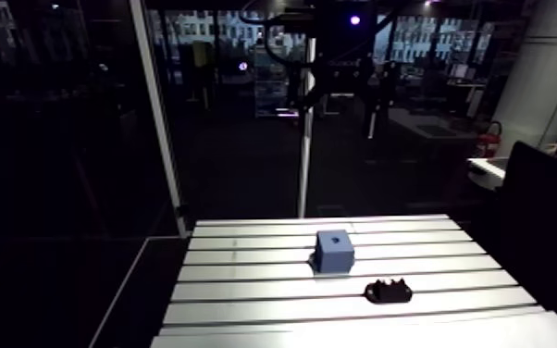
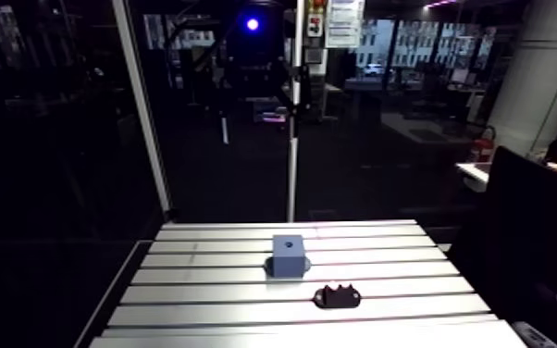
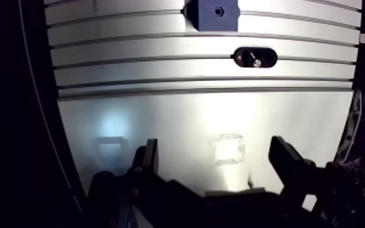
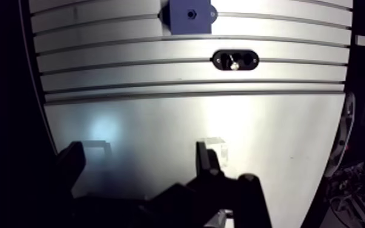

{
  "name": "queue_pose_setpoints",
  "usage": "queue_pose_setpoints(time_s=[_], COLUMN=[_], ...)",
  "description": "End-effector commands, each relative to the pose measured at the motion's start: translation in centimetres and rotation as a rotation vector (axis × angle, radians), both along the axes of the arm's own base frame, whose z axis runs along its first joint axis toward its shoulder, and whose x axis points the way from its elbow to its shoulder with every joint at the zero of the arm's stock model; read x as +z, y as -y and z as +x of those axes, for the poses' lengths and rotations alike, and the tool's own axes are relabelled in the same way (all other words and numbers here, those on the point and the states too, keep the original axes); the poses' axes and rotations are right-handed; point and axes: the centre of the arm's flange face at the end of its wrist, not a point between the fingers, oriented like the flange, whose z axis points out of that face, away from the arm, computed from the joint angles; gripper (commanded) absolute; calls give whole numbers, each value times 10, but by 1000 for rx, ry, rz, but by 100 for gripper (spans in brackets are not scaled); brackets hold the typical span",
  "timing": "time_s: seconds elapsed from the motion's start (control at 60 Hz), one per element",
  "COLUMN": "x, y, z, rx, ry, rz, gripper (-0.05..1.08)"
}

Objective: Pick up the M10 bolt and insert it into the hex recess until seated.

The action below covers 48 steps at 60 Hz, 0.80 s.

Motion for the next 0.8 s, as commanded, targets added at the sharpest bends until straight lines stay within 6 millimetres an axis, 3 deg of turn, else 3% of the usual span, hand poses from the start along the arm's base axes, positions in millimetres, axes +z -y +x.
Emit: queue_pose_setpoints(time_s=[0.017, 0.6, 0.8], x=[15, 8, -9], y=[30, 24, -3], z=[44, 44, 35], rx=[77, 74, 88], ry=[-23, -8, -38], rz=[-38, -14, 34], gripper=[1, 1, 1])
